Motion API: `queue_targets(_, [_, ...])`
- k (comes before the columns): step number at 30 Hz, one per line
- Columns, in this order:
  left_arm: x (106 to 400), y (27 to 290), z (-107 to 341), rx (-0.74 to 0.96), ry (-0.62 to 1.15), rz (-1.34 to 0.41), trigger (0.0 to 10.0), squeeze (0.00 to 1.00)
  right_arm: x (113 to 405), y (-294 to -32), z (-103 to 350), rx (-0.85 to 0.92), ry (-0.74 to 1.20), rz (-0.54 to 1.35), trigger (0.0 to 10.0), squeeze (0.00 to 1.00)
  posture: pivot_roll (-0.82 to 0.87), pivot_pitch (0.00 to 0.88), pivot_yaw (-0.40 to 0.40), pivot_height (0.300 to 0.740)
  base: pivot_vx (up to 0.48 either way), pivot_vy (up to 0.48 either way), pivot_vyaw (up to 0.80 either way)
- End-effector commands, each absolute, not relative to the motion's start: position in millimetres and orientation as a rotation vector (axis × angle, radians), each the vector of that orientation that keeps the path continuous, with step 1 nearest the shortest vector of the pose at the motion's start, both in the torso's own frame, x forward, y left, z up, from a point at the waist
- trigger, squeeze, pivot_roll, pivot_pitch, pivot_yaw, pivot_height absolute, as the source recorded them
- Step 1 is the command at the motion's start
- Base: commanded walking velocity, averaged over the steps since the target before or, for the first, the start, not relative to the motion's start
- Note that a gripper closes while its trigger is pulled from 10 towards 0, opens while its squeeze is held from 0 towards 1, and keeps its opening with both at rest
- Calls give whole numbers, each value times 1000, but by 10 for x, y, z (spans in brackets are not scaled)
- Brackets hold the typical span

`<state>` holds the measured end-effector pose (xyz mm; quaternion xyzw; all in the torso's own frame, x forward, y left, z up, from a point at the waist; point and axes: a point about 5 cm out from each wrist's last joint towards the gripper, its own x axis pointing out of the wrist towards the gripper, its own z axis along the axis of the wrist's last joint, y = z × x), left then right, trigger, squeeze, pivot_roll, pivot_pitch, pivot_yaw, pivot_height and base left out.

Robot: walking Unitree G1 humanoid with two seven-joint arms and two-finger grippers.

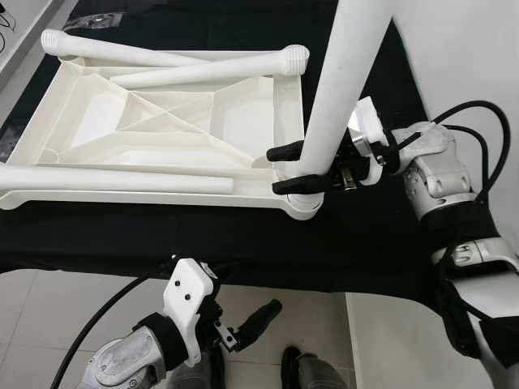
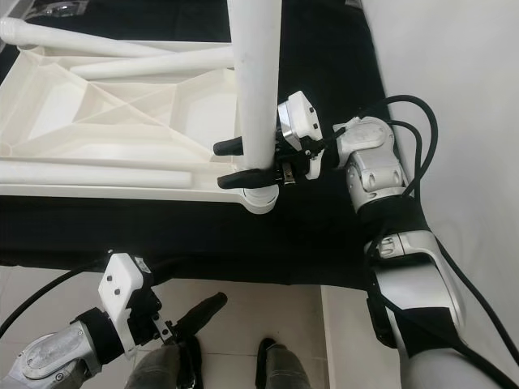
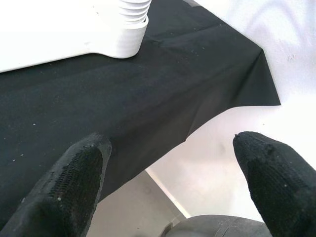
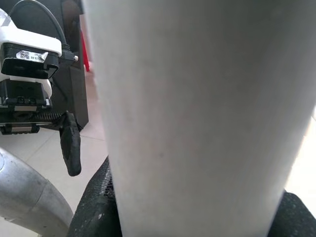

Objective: Building children table

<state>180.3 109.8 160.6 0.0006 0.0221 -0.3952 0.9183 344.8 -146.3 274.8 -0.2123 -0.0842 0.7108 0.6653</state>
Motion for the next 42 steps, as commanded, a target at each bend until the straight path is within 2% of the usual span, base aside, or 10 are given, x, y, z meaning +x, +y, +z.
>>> queue_targets(1, [1768,1101,1565,4,78,-821,10000,0,3429,-1483,2261,-396,74,1647,10000,0,100,340,-15,740,0,0,0])
queue_targets(4, [1768,1101,1565,4,78,-821,10000,0,3429,-1483,2261,-396,74,1647,10000,0,100,340,-15,740,0,0,0])
queue_targets(8, [1771,1095,1565,2,77,-820,10000,0,3433,-1449,2273,-304,82,1612,10000,0,96,341,-22,740,0,0,0])
queue_targets(13, [1774,1081,1564,-3,77,-823,10000,0,3482,-1400,2208,-162,103,1447,10000,0,86,338,-27,740,0,0,0])
queue_targets(34, [1770,1070,1546,-7,80,-833,10000,0,3270,-1325,1860,-120,54,1260,10000,0,76,319,-35,740,0,0,0])
queue_targets(36, [1767,1073,1543,-6,81,-832,10000,0,3263,-1296,1800,-132,76,1207,10000,0,75,317,-39,740,0,0,0])
queue_targets(39, [1758,1077,1540,-5,81,-828,10000,0,3179,-1194,1630,-105,178,1000,10000,0,75,317,-48,740,0,0,0])
queue_targets(40, [1755,1079,1538,-4,82,-828,10000,0,3154,-1194,1547,-106,241,839,10000,0,76,319,-54,740,0,0,0])
queue_targets(41, [1755,1079,1538,-4,82,-828,10000,0,3154,-1194,1547,-106,241,839,10000,0,76,319,-54,740,0,0,0])
queue_targets(42, [1754,1081,1537,-3,82,-827,10000,0,3132,-1240,1483,-150,278,632,10000,0,75,319,-55,740,0,0,0])
